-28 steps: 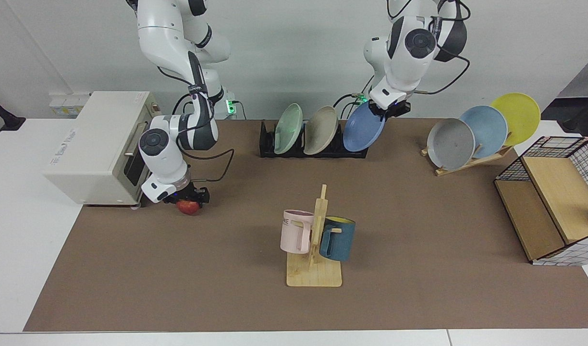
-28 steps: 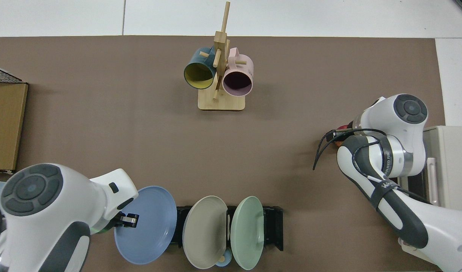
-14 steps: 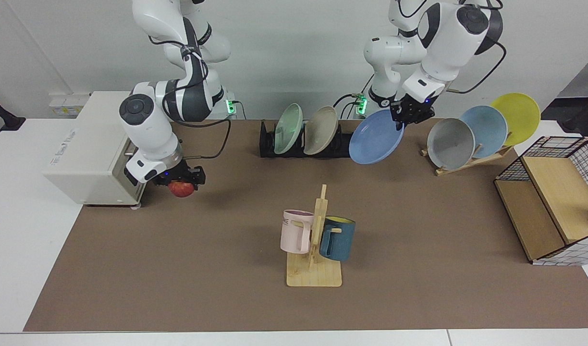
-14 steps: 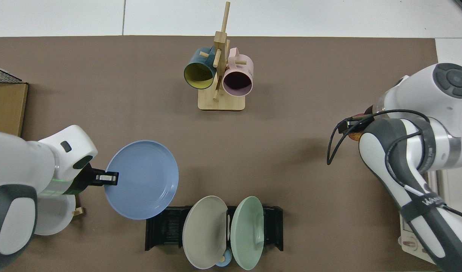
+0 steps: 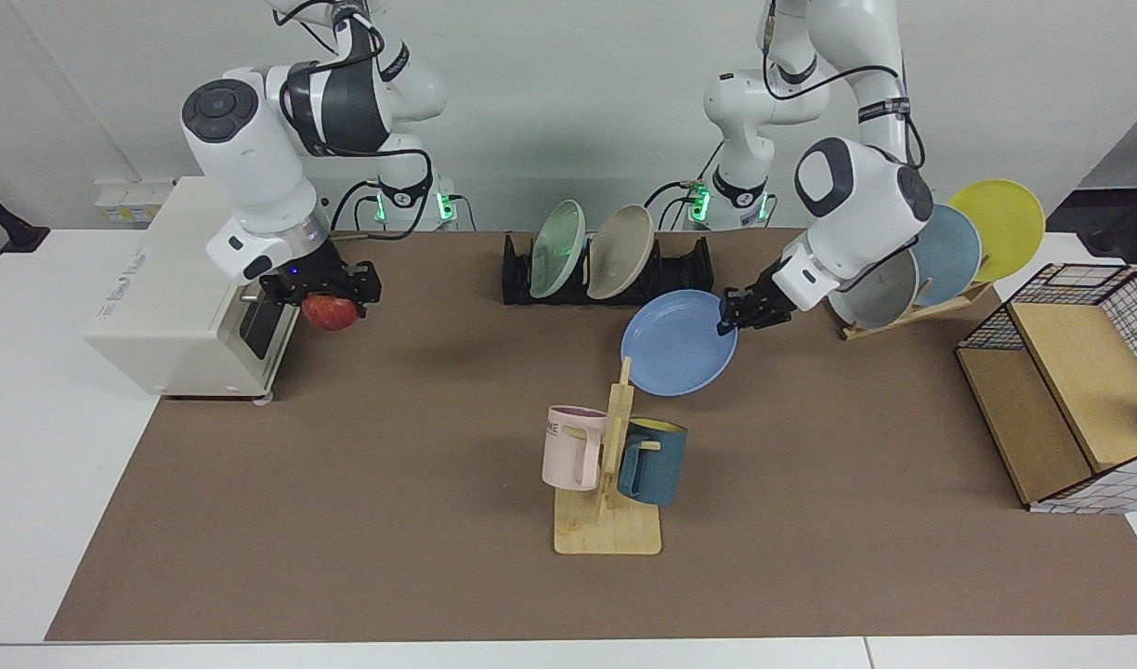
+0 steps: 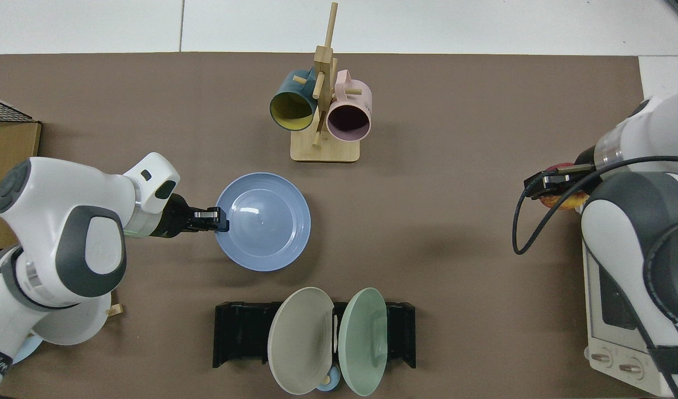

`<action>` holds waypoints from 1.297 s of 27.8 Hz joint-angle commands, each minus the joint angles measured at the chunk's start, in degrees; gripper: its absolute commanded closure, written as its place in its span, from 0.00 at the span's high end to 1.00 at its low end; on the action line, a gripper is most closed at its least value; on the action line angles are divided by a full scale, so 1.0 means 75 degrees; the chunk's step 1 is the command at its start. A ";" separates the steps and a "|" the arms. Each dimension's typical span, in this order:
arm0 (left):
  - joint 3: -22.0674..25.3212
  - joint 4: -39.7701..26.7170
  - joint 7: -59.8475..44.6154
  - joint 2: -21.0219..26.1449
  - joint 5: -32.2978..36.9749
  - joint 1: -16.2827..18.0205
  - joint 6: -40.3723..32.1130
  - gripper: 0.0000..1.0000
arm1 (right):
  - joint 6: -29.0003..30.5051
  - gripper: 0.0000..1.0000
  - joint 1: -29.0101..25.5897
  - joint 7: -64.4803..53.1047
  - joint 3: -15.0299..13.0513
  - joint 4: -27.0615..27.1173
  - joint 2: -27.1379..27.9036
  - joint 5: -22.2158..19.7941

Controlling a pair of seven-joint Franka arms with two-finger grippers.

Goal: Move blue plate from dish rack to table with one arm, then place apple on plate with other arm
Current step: 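Lift the blue plate out of the rack and lower it onto the table, then open the left gripper and withdraw while the right gripper carries the apple, then carry the apple with the right gripper over the blue plate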

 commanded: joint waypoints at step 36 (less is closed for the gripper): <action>-0.0198 0.2740 -0.1238 -0.0805 0.4429 -0.0211 -0.3446 0.73 | 0.2367 0.00 -0.0025 0.4580 0.3264 -0.0451 0.1279 -0.0155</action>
